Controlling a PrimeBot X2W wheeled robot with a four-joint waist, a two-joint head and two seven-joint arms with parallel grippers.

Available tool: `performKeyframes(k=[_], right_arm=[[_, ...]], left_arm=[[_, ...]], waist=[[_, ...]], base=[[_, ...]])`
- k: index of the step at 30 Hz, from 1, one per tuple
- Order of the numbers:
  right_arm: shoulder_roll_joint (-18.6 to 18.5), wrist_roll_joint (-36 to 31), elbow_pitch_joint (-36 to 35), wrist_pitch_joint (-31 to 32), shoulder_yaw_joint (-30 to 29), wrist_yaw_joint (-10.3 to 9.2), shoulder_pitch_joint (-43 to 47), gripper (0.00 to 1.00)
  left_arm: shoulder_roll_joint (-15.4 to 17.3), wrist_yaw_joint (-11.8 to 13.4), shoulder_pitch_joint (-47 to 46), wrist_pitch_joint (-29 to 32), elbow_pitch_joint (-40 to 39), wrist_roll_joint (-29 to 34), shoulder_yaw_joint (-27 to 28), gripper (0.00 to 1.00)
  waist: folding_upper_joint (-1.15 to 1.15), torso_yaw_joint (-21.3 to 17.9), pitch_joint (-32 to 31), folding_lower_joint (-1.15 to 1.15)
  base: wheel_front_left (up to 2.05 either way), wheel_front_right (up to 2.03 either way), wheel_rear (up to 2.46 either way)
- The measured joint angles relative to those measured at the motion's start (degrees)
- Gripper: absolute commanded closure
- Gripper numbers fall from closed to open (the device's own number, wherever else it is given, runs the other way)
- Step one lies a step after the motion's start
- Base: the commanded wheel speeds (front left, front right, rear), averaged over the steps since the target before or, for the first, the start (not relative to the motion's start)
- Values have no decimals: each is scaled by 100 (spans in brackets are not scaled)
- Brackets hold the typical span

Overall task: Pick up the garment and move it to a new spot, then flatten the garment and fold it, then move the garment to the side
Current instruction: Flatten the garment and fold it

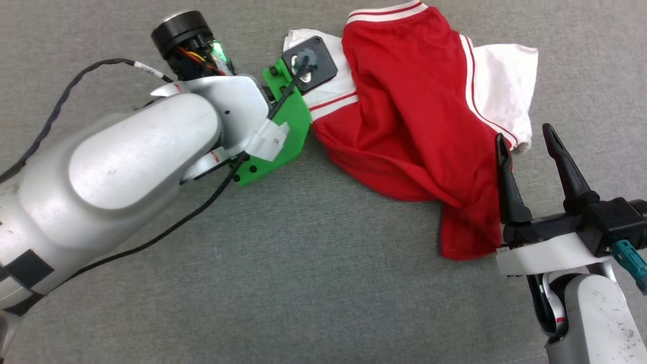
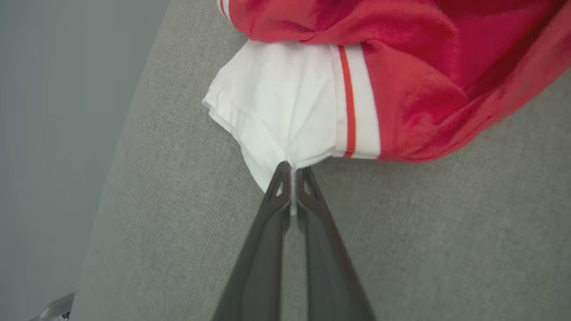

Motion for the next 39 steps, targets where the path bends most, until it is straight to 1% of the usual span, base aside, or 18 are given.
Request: performKeyframes(k=[1, 2, 7, 8, 11, 13, 17, 20, 23, 24, 26, 29, 31, 35, 36, 39], right_arm=[[0, -29, 11, -1, -40, 0, 42, 0], [2, -75, 31, -1, -100, 0, 124, 0], [8, -104, 74, -2, -212, 0, 222, 0], [10, -110, 111, -3, -246, 0, 300, 0], [13, -116, 162, -3, -294, 0, 388, 0], [14, -119, 193, -4, -315, 0, 408, 0], [13, -151, 256, -4, -388, 0, 485, 0], [14, -155, 299, -4, -437, 0, 510, 0], [12, -158, 369, -4, -491, 0, 531, 0], [10, -158, 383, -4, -498, 0, 552, 0], [2, -158, 430, -4, -513, 0, 623, 0], [-37, -158, 479, -4, -532, 0, 671, 0], [-75, -158, 504, -4, -561, 0, 706, 0], [-136, -157, 573, -4, -634, 0, 743, 0], [-205, -147, 600, -4, -697, 0, 743, 0], [-331, -129, 610, -4, -765, 0, 739, 0]], left_arm=[[85, 0, -1, -138, 34, 1, 1, 100], [266, 0, 6, -339, 111, 10, -1, 100], [538, 0, 125, -693, 235, -45, -2, 100], [764, 0, 274, -914, 305, -80, 1, 100], [969, 30, 562, -1156, 353, -204, 18, 100], [1089, 137, 794, -1322, 335, -328, 57, 100], [1399, 475, 1311, -1683, 240, -458, 135, 100], [1574, 710, 1801, -1941, 169, -719, 156, 100], [1579, 884, 2402, -2212, 134, -1049, 147, 100], [1566, 922, 2559, -2263, 146, -1066, 137, 100], [1489, 998, 2934, -2431, 207, -1226, 133, 100], [1236, 1017, 3372, -2627, 343, -1441, 121, 100], [1006, 1016, 3612, -2735, 497, -1508, 114, 100], [739, 975, 3754, -2930, 846, -1539, 158, 100], [594, 1018, 3795, -3241, 1010, -1523, 197, 0], [476, 1152, 3857, -3667, 987, -1421, 271, 0]], waist=[[0, 96, -65, 0], [0, 317, -214, 0], [0, 668, -451, 0], [0, 855, -590, 0], [0, 1025, -729, 0], [0, 1106, -808, 0], [0, 1241, -938, 0], [0, 1297, -1009, -1], [0, 1313, -1068, 0], [0, 1312, -1088, 0], [0, 1309, -1137, -1], [0, 1301, -1204, -1], [0, 1299, -1255, -1], [0, 1311, -1358, -1], [0, 1331, -1441, -1], [0, 1353, -1538, -1]], base=[[0, 0, 0], [0, 0, 0], [0, 0, 0], [0, 0, 0], [0, 0, 0], [0, 0, 0], [0, 0, 0], [0, 0, 0], [0, 0, 0], [0, 0, 0], [0, 0, 0], [0, 0, 0], [0, 0, 0], [0, 0, 0], [0, 0, 0], [0, 0, 0]])
